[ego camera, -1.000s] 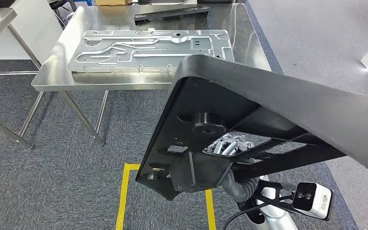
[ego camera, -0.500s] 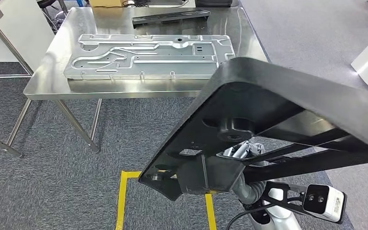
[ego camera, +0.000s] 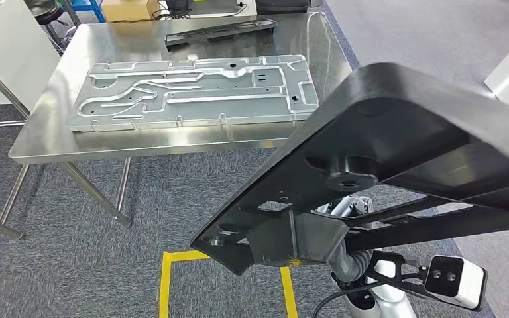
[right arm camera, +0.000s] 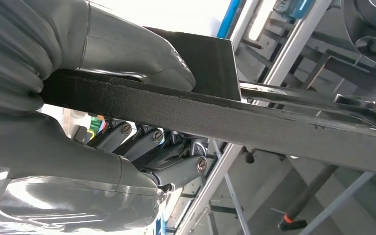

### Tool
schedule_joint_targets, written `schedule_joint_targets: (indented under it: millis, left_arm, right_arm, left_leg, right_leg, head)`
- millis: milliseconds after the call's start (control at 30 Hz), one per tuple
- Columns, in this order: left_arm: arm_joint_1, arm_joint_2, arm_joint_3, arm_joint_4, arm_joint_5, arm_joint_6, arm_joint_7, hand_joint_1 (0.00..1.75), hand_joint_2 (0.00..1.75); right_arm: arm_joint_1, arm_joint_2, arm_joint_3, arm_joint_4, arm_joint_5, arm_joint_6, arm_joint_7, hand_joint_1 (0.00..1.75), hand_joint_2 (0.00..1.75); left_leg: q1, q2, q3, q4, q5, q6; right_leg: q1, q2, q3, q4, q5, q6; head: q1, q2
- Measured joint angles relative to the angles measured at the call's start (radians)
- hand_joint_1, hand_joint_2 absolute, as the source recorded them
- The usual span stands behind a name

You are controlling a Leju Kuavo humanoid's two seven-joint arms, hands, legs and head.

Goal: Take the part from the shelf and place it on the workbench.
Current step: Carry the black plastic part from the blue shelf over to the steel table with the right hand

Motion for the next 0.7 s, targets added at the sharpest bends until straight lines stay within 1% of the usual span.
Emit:
schedule_joint_targets:
  millis: [33,67,100,167,200,233,300,333,367,400,433,467,500,533,567,600,633,667,700]
  left_arm:
    - [0.002,0.0,0.0,0.0,0.0,0.001,0.0,0.0,0.0]
    - [0.004,0.0,0.001,0.0,0.0,0.002,0.0,0.0,0.0]
    - [0.006,0.0,0.001,0.0,0.0,0.003,0.0,0.0,0.0]
    - [0.007,0.001,0.003,0.0,0.002,0.004,0.0,0.0,0.0]
    - [0.008,0.001,0.004,0.0,0.002,0.004,0.0,0.0,0.0]
    - [0.008,0.002,0.006,0.0,0.002,0.004,0.0,0.0,0.0]
    - [0.007,0.002,0.007,0.0,0.003,0.004,0.0,0.0,0.0]
    - [0.007,0.002,0.007,0.0,0.002,0.004,-0.001,0.0,0.0]
    - [0.006,0.002,0.007,0.0,0.002,0.004,-0.001,0.0,0.0]
    - [0.006,0.002,0.008,0.0,0.001,0.004,-0.001,0.0,0.0]
    - [0.005,0.002,0.008,0.0,0.0,0.004,-0.002,0.0,0.0]
    - [0.005,0.002,0.009,0.0,0.0,0.004,-0.002,0.0,0.0]
    - [0.005,0.002,0.01,0.0,0.0,0.004,-0.002,0.0,0.0]
    - [0.006,0.002,0.011,0.0,-0.001,0.004,-0.002,0.0,0.0]
    - [0.006,0.002,0.013,0.0,-0.002,0.004,-0.002,0.0,0.0]
    - [0.006,0.002,0.015,0.0,-0.004,0.004,-0.002,0.0,0.0]
    - [0.006,0.002,0.016,0.0,-0.005,0.004,-0.003,0.0,0.0]
    - [0.006,0.0,0.018,0.0,-0.006,0.004,-0.003,0.0,0.0]
    - [0.006,-0.002,0.02,0.0,-0.006,0.004,-0.003,0.0,0.0]
  right_arm:
    - [0.002,0.002,-0.001,0.0,0.0,0.001,0.0,1.69,1.75]
    - [0.003,0.003,-0.002,0.0,0.0,0.002,0.0,1.69,1.75]
    - [0.004,0.004,-0.002,0.0,0.0,0.002,0.0,1.69,1.75]
    - [0.004,0.005,-0.004,0.001,0.0,0.003,0.0,1.69,1.75]
    - [0.004,0.007,-0.004,0.001,0.0,0.003,0.0,1.69,1.75]
    - [0.004,0.008,-0.005,0.001,0.0,0.002,0.0,1.69,1.75]
    - [0.004,0.011,-0.006,0.0,-0.001,0.002,0.001,1.69,1.75]
    - [0.005,0.011,-0.007,-0.002,-0.002,0.002,0.001,1.69,1.75]
    - [0.005,0.012,-0.007,-0.003,-0.006,0.002,0.0,1.69,1.75]
    - [0.005,0.012,-0.008,-0.004,-0.011,0.003,0.0,1.69,1.75]
    - [0.005,0.012,-0.008,-0.004,-0.018,0.004,0.0,1.69,1.75]
    - [0.007,0.012,-0.008,-0.003,-0.025,0.006,0.0,1.69,1.75]
    - [0.01,0.012,-0.009,-0.003,-0.031,0.009,0.0,1.69,1.75]
    - [0.013,0.012,-0.01,-0.003,-0.036,0.013,0.0,1.69,1.75]
    - [0.016,0.012,-0.012,-0.003,-0.039,0.016,0.0,1.69,1.75]
    - [0.018,0.012,-0.014,-0.003,-0.042,0.019,0.0,1.69,1.75]
    - [0.019,0.012,-0.016,-0.003,-0.043,0.022,0.0,1.69,1.75]
    - [0.021,0.012,-0.019,-0.003,-0.044,0.026,0.0,1.69,1.75]
    - [0.022,0.012,-0.021,-0.003,-0.044,0.029,0.0,1.69,1.75]
  left_leg:
    - [0.002,0.0,-0.026,0.018,-0.019,-0.004]
    - [0.003,0.0,-0.037,0.004,-0.016,-0.006]
    - [0.005,0.0,-0.032,-0.043,0.014,-0.009]
    - [0.007,0.001,-0.005,-0.171,0.12,-0.008]
    - [0.006,0.001,0.006,-0.215,0.158,-0.004]
    - [0.004,0.002,0.012,-0.238,0.182,0.003]
    - [0.001,0.001,0.02,-0.243,0.184,0.02]
    - [0.002,0.0,0.027,-0.247,0.185,0.027]
    - [0.003,-0.001,0.035,-0.252,0.183,0.033]
    - [0.004,-0.001,0.044,-0.255,0.18,0.038]
    - [0.005,0.0,0.05,-0.257,0.175,0.041]
    - [0.004,0.002,0.056,-0.258,0.169,0.044]
    - [0.004,0.003,0.062,-0.258,0.162,0.045]
    - [0.003,0.004,0.071,-0.258,0.153,0.046]
    - [0.001,0.006,0.083,-0.258,0.143,0.046]
    - [0.0,0.008,0.097,-0.258,0.133,0.045]
    - [-0.001,0.011,0.111,-0.259,0.122,0.044]
    - [-0.003,0.015,0.125,-0.259,0.111,0.042]
    - [-0.005,0.018,0.136,-0.26,0.102,0.038]
  right_leg:
    - [-0.001,0.003,0.01,0.0,-0.009,0.001]
    - [-0.002,0.006,0.022,0.0,-0.018,0.004]
    - [-0.004,0.008,0.035,0.001,-0.028,0.007]
    - [-0.005,0.01,0.06,0.004,-0.049,0.016]
    - [-0.004,0.011,0.068,0.005,-0.059,0.022]
    - [-0.003,0.012,0.073,0.004,-0.066,0.029]
    - [-0.003,0.014,0.078,0.011,-0.07,0.042]
    - [-0.004,0.012,0.077,0.022,-0.07,0.048]
    - [-0.004,0.01,0.066,0.05,-0.07,0.052]
    - [-0.006,0.008,0.043,0.093,-0.079,0.056]
    - [-0.007,0.006,0.006,0.152,-0.096,0.06]
    - [-0.007,0.005,-0.039,0.216,-0.121,0.063]
    - [-0.007,0.005,-0.082,0.27,-0.147,0.065]
    - [-0.007,0.003,-0.114,0.299,-0.164,0.066]
    - [-0.006,0.002,-0.13,0.294,-0.163,0.064]
    - [-0.005,-0.001,-0.129,0.258,-0.138,0.06]
    - [-0.002,-0.007,-0.116,0.197,-0.093,0.052]
    - [0.005,-0.02,-0.101,0.131,-0.037,0.04]
    - [0.011,-0.03,-0.089,0.078,0.004,0.031]
  head:
    - [0.0,0.0]
    - [0.0,0.0]
    - [0.0,0.0]
    - [0.0,0.0]
    - [0.0,0.0]
    - [0.0,0.0]
    - [0.0,0.0]
    - [0.0,0.0]
    - [0.0,0.0]
    - [0.0,0.0]
    - [0.0,0.0]
    - [0.0,0.0]
    - [0.0,0.0]
    - [0.0,0.0]
    - [0.0,0.0]
    - [0.0,0.0]
    - [0.0,0.0]
    - [0.0,0.0]
    - [0.001,0.0]
